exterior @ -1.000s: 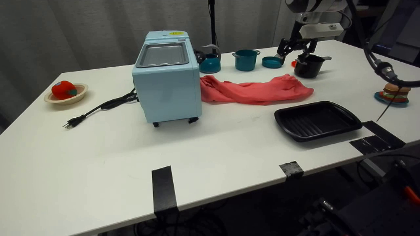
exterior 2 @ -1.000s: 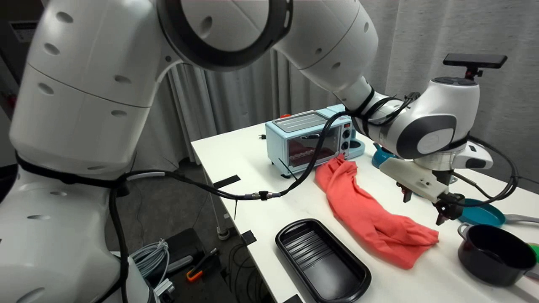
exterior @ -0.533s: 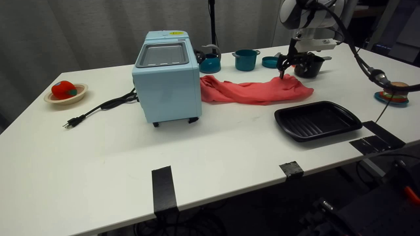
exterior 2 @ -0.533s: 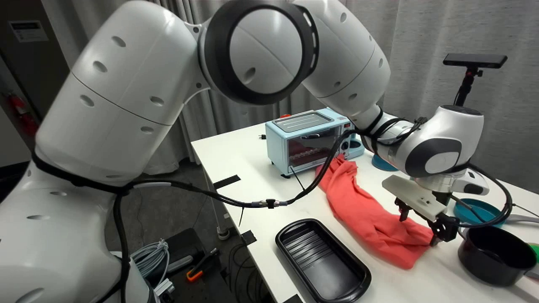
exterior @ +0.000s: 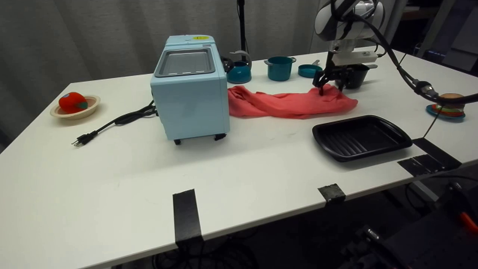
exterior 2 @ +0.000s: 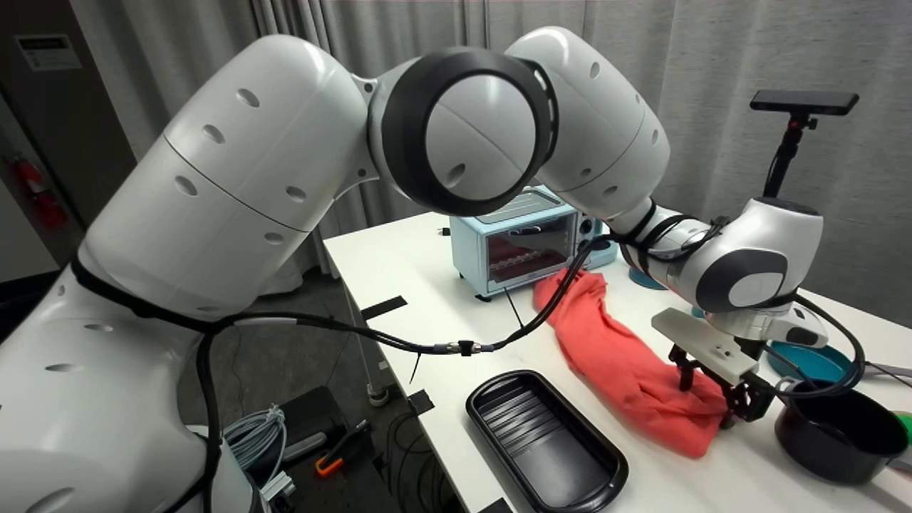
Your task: Unfold then fold the shirt
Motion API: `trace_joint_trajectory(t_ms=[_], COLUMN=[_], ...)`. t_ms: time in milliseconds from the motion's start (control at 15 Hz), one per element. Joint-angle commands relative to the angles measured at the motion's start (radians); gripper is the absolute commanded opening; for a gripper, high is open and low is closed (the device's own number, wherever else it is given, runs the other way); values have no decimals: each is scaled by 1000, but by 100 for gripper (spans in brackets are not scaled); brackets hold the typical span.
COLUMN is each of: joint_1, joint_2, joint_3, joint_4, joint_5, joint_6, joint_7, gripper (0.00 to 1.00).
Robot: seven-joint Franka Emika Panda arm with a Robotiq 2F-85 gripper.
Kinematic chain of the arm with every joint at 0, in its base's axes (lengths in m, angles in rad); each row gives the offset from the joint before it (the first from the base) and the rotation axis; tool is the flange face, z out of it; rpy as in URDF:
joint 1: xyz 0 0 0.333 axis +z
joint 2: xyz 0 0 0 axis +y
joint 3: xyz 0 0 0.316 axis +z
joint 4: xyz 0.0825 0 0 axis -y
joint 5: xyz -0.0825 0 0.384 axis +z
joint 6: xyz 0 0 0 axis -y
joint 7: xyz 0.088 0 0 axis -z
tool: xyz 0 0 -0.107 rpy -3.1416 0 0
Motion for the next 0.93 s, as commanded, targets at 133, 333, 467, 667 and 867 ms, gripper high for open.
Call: trace_joint_trajectory(t_ms=[133, 333, 467, 667, 867], joint_1=[-11, -15, -11, -4, 0], joint_2=[39, 8, -32, -122, -230], joint_3=[12, 24, 26, 21, 8], joint_4=[94, 75, 40, -35, -115], joint_5=[-24, -16, -17, -23, -31], joint_6=[-50, -40, -25, -5, 4], joint_7=[15, -3, -6, -10, -5], gripper=[36, 12, 1, 2, 2])
